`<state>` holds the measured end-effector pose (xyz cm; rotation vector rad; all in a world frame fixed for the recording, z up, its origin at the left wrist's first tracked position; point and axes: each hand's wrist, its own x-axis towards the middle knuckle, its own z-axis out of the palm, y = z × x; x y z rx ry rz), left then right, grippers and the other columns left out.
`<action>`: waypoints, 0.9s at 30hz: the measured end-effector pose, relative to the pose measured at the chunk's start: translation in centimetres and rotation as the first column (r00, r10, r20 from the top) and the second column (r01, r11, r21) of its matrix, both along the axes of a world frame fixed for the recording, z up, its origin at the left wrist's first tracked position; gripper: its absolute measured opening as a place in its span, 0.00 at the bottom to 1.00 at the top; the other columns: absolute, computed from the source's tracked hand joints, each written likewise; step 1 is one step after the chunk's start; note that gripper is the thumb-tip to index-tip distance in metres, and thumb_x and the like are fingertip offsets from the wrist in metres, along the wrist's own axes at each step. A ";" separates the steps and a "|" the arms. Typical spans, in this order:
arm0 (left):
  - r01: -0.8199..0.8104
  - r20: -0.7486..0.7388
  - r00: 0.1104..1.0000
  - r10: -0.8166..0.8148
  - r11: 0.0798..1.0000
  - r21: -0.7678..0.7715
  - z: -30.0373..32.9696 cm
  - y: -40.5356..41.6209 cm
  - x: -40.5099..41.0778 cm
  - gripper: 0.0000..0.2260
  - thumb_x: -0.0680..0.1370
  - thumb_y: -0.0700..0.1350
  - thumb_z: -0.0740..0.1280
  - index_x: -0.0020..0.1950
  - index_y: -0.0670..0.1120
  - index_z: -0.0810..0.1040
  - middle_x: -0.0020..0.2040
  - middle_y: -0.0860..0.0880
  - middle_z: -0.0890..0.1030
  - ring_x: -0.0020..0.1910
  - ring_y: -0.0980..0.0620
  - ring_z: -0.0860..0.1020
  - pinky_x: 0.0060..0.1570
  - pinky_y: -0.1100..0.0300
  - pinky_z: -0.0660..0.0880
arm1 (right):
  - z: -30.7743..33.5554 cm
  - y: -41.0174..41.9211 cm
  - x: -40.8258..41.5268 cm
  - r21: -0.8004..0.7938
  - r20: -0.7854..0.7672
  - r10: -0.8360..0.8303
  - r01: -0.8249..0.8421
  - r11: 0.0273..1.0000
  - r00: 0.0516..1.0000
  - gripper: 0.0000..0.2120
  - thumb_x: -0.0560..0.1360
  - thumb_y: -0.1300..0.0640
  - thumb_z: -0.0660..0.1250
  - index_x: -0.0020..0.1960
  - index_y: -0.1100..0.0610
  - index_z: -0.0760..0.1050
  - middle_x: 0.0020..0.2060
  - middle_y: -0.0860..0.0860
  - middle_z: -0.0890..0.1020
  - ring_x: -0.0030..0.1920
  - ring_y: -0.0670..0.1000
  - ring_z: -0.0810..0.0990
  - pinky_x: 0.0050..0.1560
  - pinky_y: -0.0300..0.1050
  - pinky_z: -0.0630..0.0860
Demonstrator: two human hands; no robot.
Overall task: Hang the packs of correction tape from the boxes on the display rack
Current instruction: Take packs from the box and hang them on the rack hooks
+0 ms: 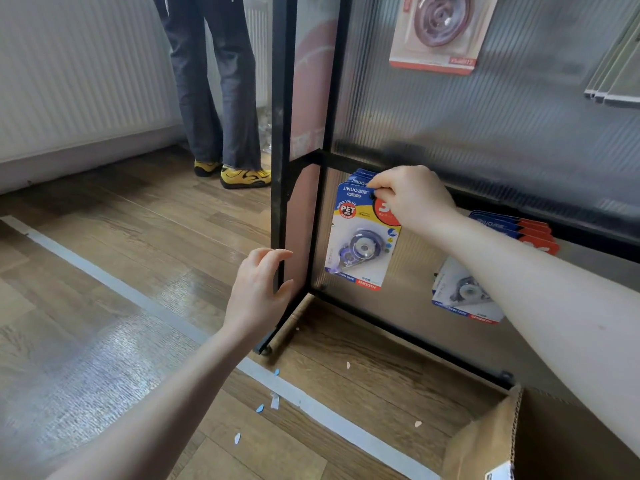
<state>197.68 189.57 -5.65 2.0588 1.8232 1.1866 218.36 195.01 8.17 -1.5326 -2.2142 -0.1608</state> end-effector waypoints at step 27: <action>0.074 -0.048 0.996 -0.073 0.997 0.025 3.7 -4.1 6.8 0.20 0.72 0.39 0.70 0.63 0.43 0.73 0.60 0.44 0.73 0.58 0.43 0.71 0.53 0.54 0.70 | -5.6 -9.8 7.7 0.224 0.052 -0.128 0.113 0.968 0.990 0.15 0.73 0.63 0.68 0.59 0.62 0.75 0.54 0.60 0.78 0.52 0.60 0.78 0.49 0.52 0.77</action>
